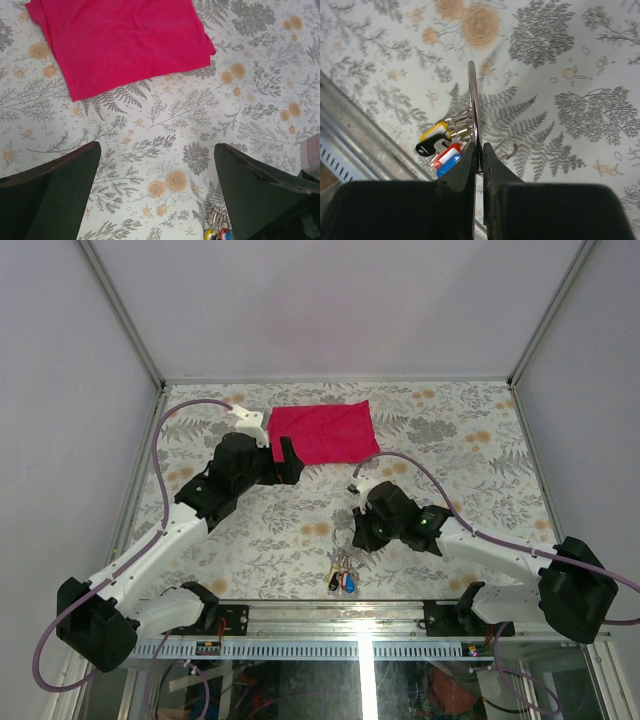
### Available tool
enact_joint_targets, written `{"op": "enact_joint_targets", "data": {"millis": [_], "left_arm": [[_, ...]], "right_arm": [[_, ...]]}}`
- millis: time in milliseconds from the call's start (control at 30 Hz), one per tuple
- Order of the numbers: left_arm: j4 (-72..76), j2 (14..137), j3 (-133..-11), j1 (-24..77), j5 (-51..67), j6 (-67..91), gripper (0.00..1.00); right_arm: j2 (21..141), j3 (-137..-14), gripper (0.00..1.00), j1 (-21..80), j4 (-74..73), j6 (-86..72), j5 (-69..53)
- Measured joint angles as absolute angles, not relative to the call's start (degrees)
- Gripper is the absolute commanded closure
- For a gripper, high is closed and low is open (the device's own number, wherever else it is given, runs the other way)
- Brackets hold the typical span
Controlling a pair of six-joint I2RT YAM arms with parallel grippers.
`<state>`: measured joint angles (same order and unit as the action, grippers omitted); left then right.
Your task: Put the keys on the keyring
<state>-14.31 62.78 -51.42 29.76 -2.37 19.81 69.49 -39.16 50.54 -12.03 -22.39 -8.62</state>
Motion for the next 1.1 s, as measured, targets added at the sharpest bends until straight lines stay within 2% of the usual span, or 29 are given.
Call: {"op": "enact_joint_targets", "data": {"millis": [267,367,533,633,700,833,933,1033,1100], "left_arm": [[-18.0,65.3,-51.4,28.9,-5.4,22.7,0.00],[-19.5,66.0,-51.6,28.0,-5.7,24.3,0.00],[-20.6,66.5,-51.6,27.2,-6.6,24.7,0.00],[-20.7,65.9,-51.6,27.2,-7.1,23.9,0.00],[-20.9,65.2,-51.6,27.2,-7.9,23.2,0.00],[-21.5,61.6,-51.6,27.1,-9.8,22.0,0.00],[-21.5,57.6,-51.6,26.9,-11.9,20.9,0.00],[-21.4,53.7,-51.6,26.9,-14.5,19.6,0.00],[-21.2,51.4,-51.6,26.9,-15.8,18.9,0.00]], "right_arm": [[77.4,-40.3,0.80,46.8,-7.8,-21.4,-5.0],[80.1,-41.1,0.68,45.5,-4.9,-21.1,-3.8],[82.4,-42.1,0.56,43.0,-1.6,-20.7,-3.3],[82.5,-42.9,0.42,42.1,-0.3,-20.3,-2.2],[81.9,-43.0,0.37,41.7,0.6,-19.9,-1.0],[75.4,-42.8,0.23,41.5,-0.1,-18.5,3.2],[66.6,-42.9,0.15,41.5,-1.1,-16.5,7.7],[56.8,-43.4,0.02,41.4,-2.3,-13.8,12.9],[51.3,-44.4,0.01,41.3,-3.5,-12.0,16.1]]}}
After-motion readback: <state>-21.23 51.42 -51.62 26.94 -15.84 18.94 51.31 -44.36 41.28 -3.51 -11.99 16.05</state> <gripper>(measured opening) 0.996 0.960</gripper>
